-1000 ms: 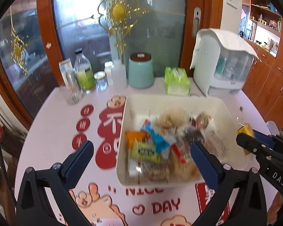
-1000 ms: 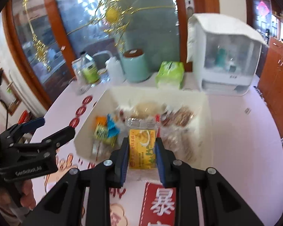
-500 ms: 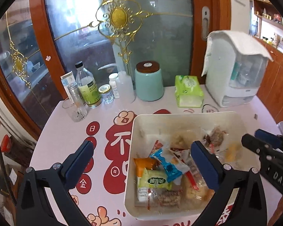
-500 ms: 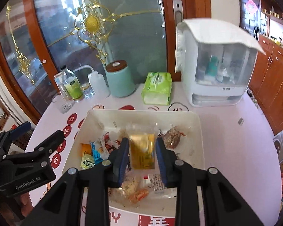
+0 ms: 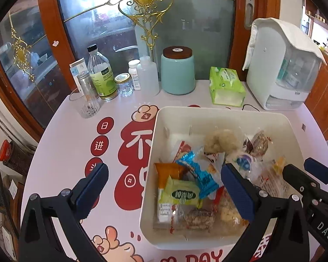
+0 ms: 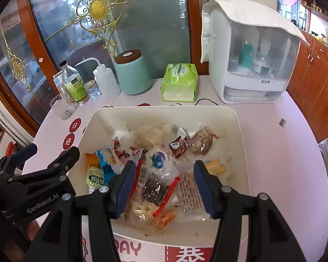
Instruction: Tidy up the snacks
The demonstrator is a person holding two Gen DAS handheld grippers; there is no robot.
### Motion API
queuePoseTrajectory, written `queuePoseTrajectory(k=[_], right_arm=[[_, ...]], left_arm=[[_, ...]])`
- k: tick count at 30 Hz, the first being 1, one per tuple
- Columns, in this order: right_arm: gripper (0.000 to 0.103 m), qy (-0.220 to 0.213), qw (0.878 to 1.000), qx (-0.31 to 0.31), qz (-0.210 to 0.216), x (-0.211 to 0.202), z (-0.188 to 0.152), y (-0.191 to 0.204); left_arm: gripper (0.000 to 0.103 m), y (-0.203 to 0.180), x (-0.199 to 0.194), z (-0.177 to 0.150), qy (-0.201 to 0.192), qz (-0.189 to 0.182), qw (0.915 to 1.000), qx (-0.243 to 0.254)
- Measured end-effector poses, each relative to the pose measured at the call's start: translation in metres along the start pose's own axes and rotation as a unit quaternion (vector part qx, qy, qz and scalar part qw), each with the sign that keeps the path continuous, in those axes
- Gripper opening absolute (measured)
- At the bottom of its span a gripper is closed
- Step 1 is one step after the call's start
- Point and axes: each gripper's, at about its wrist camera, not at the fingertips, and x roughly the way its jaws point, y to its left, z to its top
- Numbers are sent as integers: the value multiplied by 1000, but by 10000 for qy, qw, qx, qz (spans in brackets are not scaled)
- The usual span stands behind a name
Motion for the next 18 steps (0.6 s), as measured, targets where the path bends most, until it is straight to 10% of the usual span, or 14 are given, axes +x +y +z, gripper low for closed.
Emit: queuePoseTrajectory(k=[18], right_arm=[[56,54,9997,233,19,-36,-71,9]], left_arm=[[102,10,-54,-77,183,-338,9989,272]])
